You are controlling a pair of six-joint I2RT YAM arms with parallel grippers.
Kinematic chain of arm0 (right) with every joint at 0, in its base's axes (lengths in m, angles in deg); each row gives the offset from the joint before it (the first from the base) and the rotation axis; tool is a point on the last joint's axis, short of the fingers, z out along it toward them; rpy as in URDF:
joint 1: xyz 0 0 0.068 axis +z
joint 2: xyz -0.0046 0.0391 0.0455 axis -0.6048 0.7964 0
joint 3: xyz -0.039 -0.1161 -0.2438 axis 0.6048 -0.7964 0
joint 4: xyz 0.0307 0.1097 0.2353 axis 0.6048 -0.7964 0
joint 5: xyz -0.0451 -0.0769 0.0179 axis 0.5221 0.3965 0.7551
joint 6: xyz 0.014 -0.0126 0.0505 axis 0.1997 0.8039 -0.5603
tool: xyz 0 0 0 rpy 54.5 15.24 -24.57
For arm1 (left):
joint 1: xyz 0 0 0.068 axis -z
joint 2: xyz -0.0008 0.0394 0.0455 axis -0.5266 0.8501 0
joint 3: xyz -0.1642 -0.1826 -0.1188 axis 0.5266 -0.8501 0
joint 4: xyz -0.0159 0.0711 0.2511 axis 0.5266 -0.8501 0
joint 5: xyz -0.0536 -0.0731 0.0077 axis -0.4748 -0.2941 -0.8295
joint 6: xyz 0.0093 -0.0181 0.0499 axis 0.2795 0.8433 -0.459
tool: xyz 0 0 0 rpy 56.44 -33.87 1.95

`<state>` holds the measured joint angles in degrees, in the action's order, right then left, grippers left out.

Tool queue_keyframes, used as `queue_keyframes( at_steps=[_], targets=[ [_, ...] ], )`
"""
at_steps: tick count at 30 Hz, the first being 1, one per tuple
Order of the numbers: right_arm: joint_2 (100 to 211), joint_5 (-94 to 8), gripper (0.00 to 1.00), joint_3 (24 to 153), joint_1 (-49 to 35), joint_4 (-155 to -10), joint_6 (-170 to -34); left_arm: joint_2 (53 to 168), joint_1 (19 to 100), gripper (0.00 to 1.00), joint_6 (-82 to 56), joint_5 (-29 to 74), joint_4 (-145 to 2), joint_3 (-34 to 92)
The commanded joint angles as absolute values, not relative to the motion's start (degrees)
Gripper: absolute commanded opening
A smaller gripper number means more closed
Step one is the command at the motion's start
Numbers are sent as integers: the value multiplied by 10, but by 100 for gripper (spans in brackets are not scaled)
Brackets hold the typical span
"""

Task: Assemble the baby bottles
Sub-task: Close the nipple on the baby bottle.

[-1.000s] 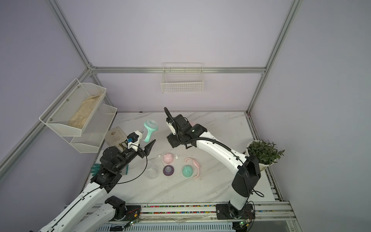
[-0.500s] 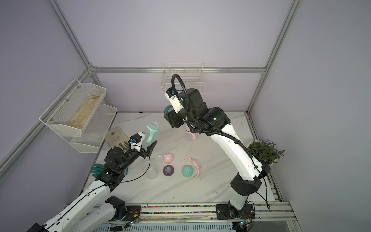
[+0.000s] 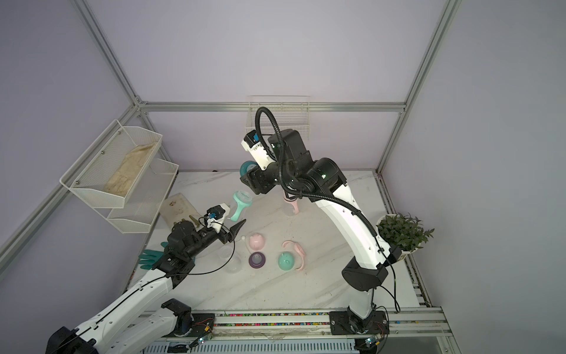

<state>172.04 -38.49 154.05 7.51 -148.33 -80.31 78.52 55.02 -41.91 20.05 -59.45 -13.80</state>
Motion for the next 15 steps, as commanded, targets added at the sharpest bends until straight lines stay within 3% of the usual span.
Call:
queue_keyframes(
  at_steps=[1, 15],
  targets=[
    [1710, -415, 47, 1538, 74, -1468, -797, 791, 554, 0, -426, 184, -565, -121],
    [1694, -442, 46, 1505, 75, -1444, -799, 800, 560, 0, -429, 194, -563, -120]
  ],
)
